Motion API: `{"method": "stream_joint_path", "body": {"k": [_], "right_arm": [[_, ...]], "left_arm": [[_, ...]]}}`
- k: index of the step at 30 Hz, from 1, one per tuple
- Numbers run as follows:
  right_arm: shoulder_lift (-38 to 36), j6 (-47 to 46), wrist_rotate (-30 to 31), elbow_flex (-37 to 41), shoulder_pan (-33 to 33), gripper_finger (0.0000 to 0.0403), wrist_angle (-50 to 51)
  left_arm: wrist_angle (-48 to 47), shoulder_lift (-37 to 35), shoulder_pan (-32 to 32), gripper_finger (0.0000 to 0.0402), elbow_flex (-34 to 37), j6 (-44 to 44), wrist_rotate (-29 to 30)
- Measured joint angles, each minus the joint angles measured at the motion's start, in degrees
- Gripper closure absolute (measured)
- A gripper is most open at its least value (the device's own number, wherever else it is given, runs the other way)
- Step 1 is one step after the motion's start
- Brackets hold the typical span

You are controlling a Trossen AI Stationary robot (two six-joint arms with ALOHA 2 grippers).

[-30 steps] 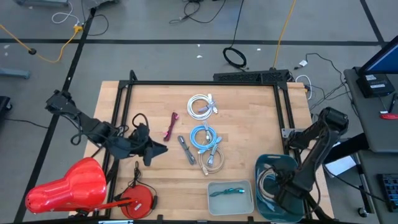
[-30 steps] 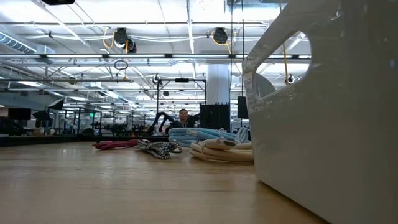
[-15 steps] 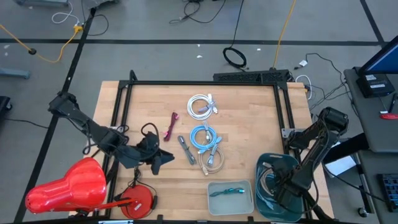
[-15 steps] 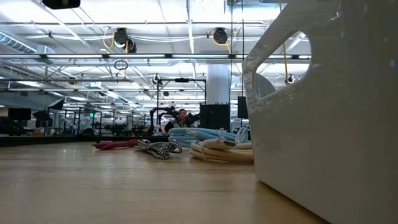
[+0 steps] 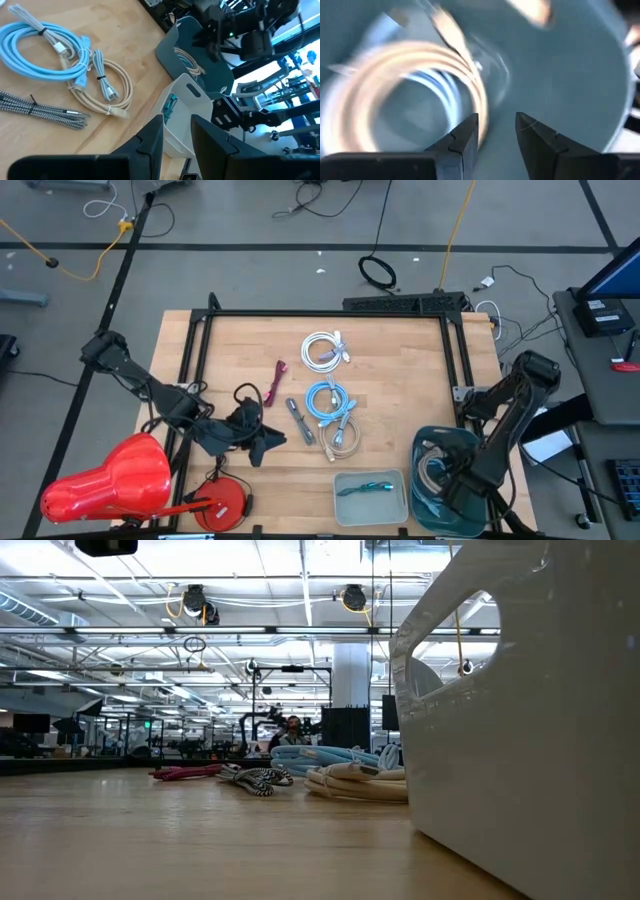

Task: Pick & Place USB Port
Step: Put the gray and white USB cable into the gray bin

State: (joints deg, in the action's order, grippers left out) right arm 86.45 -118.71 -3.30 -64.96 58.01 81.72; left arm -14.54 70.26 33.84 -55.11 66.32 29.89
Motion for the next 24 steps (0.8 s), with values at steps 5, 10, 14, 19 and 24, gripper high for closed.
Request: {"method": "stream_joint_path", "body": {"k": [5,10,14,19,24], "right_arm": [[-3.85,3.57,12.16,-6.29,-3.06,0.0282,2.05],[-8.45,9.65,29.37,-9.67,-6.63,0.0284,-5.05],[-11.83,19.14,40.69,-9.69,-11.57,0.0286,-15.06],[-13.89,38.31,47.72,-9.69,-20.56,0.0293,-30.43],[-13.94,58.58,48.13,-9.67,-31.07,0.0293,-50.38]], "left_arm": [[1.41,-0.11,-1.12,0.03,0.0,-1.41,0.0],[1.38,-0.13,-2.71,0.03,0.0,-2.42,-0.01],[1.27,-0.15,-3.74,0.03,0.0,-3.71,-0.02],[1.14,-0.15,-5.55,0.03,0.0,-5.8,-0.93],[1.14,-0.15,-9.07,0.03,0.0,-7.56,-6.32]]}}
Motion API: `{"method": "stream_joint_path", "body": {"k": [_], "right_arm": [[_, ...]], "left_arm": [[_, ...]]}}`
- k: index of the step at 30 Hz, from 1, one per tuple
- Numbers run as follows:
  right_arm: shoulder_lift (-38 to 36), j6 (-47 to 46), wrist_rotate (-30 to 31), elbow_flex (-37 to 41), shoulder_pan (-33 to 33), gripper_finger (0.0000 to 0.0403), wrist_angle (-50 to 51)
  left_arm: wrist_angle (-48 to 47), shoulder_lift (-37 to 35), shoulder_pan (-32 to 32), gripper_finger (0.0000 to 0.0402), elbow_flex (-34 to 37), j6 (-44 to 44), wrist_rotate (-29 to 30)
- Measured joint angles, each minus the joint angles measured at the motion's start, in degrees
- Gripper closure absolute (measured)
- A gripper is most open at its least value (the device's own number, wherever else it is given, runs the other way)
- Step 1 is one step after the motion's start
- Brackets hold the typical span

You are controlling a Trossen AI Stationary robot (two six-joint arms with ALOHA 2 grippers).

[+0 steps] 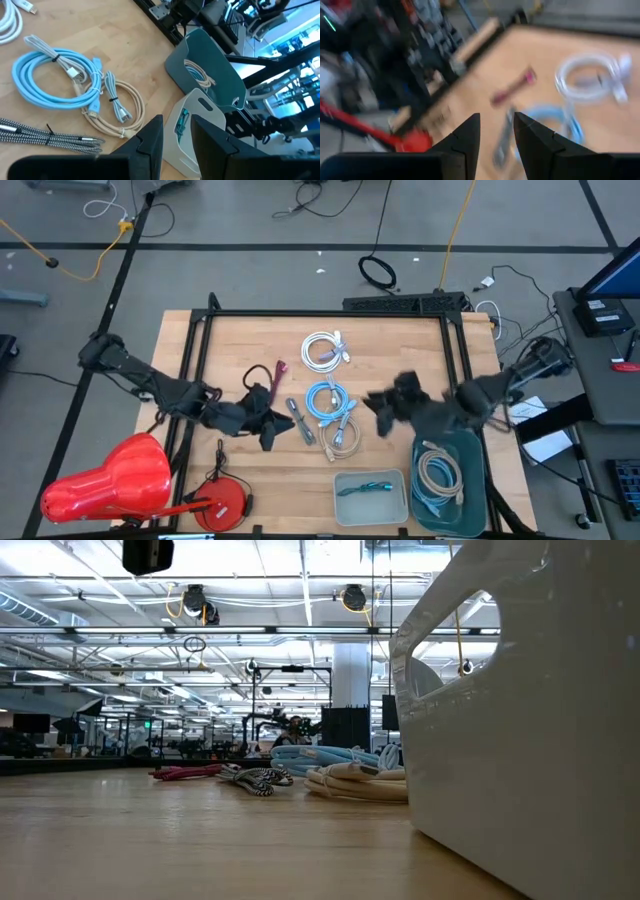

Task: Pick & Place USB Port
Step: Put the gray and white USB cable into the gray bin

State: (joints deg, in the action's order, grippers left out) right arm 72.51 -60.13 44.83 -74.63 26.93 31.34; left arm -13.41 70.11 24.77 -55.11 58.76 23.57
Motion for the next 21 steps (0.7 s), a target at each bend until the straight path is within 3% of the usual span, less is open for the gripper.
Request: {"method": "stream_joint_path", "body": {"k": [5,10,15,21], "right_arm": [[1.4,11.65,-3.17,0.0,-11.27,0.0297,-14.55],[3.88,15.69,-9.96,0.0,-23.54,0.0298,-17.73],[9.77,15.15,-22.87,0.02,-36.27,0.0298,-18.23],[18.73,18.64,-38.21,0.02,-47.69,0.0298,-28.63]], "left_arm": [[0.0,-0.04,-4.04,0.03,0.0,-2.32,-5.79],[-0.09,-0.07,-6.43,0.03,0.0,-7.77,-10.18],[0.09,-0.07,-7.96,0.03,0.0,-8.94,-12.44],[0.0,-0.63,-8.06,0.03,-0.04,-11.05,-12.66]]}}
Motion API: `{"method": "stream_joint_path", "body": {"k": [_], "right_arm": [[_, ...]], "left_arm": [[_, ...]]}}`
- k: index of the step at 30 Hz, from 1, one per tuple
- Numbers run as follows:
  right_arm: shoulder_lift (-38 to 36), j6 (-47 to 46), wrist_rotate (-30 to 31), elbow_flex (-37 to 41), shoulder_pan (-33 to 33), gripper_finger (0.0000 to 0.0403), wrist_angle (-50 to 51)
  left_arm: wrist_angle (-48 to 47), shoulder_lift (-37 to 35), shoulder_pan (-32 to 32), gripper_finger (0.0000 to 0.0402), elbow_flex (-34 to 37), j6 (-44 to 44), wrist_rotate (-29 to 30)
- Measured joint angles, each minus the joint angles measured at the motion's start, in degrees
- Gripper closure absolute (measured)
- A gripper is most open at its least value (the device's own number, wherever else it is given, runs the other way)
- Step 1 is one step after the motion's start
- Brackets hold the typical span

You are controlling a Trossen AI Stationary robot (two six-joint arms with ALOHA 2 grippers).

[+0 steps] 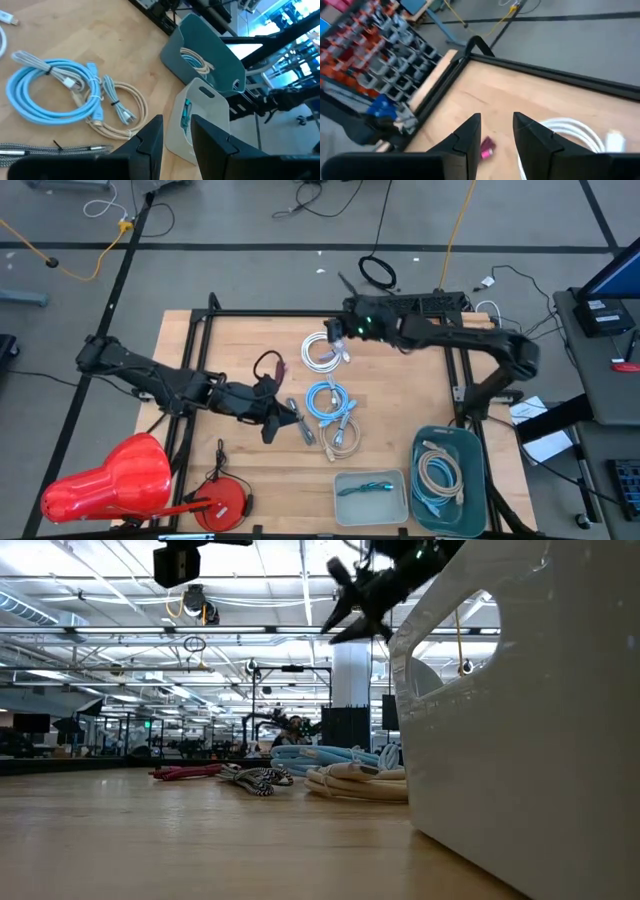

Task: Pick & Place USB Port
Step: Put the gray and white USB cable into the gray bin

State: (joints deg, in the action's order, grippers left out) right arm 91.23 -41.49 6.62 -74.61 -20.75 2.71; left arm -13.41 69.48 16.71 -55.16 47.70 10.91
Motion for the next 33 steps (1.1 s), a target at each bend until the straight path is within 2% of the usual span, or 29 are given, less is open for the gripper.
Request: {"method": "stream_joint_path", "body": {"k": [5,10,14,18,21,26,33], "right_arm": [[6.0,-2.92,-10.91,0.0,-4.17,0.0298,-7.93],[9.98,-2.58,-14.33,0.04,-5.14,0.0298,-12.48],[11.69,7.91,-20.75,0.03,-6.05,0.0298,-17.95],[11.73,15.81,-26.23,-0.02,-7.42,0.0298,-10.54],[11.77,21.19,-27.78,-0.02,-8.26,0.0298,-2.94],[11.81,31.77,-25.94,-4.08,-7.55,0.0298,13.44],[11.79,47.34,-7.49,-13.68,-3.45,0.0297,28.58]], "left_arm": [[-0.13,-1.51,-0.01,0.03,-0.02,-0.02,0.16],[-1.62,-3.0,0.28,0.03,-0.02,-0.07,1.2],[-2.18,-3.46,0.28,0.03,0.0,-0.39,1.5],[-3.61,-3.98,0.28,0.03,-0.01,-0.49,1.52],[-5.38,-4.29,0.28,0.03,0.09,-0.46,1.46],[-5.38,-4.4,0.28,0.03,0.07,-0.13,1.2],[-5.34,-4.4,0.15,0.03,0.07,0.0,1.1]]}}
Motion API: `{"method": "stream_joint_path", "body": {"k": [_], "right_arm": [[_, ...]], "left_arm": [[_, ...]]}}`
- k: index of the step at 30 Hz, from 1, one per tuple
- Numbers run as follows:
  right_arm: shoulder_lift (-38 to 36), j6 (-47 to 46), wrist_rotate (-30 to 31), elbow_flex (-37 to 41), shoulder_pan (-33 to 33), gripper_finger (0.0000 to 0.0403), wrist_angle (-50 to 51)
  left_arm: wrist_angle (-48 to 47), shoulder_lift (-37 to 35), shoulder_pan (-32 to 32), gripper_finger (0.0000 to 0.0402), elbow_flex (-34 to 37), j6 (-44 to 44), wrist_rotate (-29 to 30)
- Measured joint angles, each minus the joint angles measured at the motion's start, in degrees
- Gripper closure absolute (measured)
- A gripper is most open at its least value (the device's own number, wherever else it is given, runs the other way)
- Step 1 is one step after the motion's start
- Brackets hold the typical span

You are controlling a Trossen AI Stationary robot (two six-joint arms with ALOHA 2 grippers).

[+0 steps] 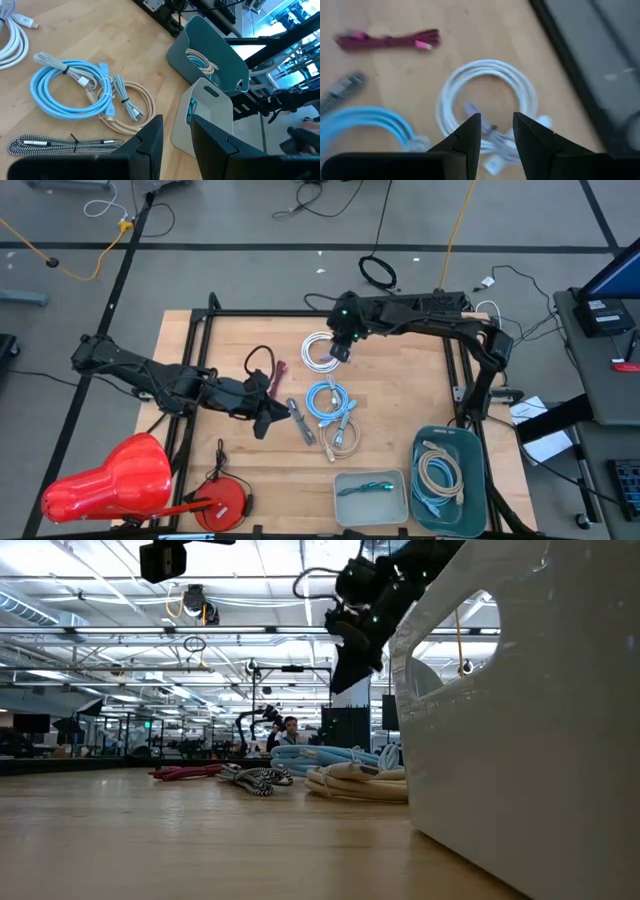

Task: Pick & Place USB Port
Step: Put the gray and white USB cable into the gray bin

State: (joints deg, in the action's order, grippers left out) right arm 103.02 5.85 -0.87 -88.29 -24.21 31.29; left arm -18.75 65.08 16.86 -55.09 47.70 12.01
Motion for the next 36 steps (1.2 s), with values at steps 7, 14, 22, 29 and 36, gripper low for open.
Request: {"method": "stream_joint_path", "body": {"k": [7,14,22,29,36], "right_arm": [[2.14,4.44,8.5,-1.39,0.41,0.0255,9.08],[4.31,3.8,8.55,-1.29,0.25,0.0198,9.79],[6.64,1.8,7.16,-1.29,0.36,0.0192,8.86],[8.12,0.91,6.77,-1.27,1.13,0.0196,10.51],[7.98,-1.58,9.88,-1.33,0.36,0.0195,8.84]], "left_arm": [[-0.01,0.0,-0.69,0.03,0.0,0.46,-0.04],[0.19,0.0,-0.72,0.03,0.0,0.71,-0.09],[0.16,0.0,-0.51,0.03,-0.02,1.44,-0.04],[0.18,0.0,-0.17,0.03,-0.02,1.53,0.0],[0.19,0.02,-0.17,0.03,-0.04,1.55,0.26]]}}
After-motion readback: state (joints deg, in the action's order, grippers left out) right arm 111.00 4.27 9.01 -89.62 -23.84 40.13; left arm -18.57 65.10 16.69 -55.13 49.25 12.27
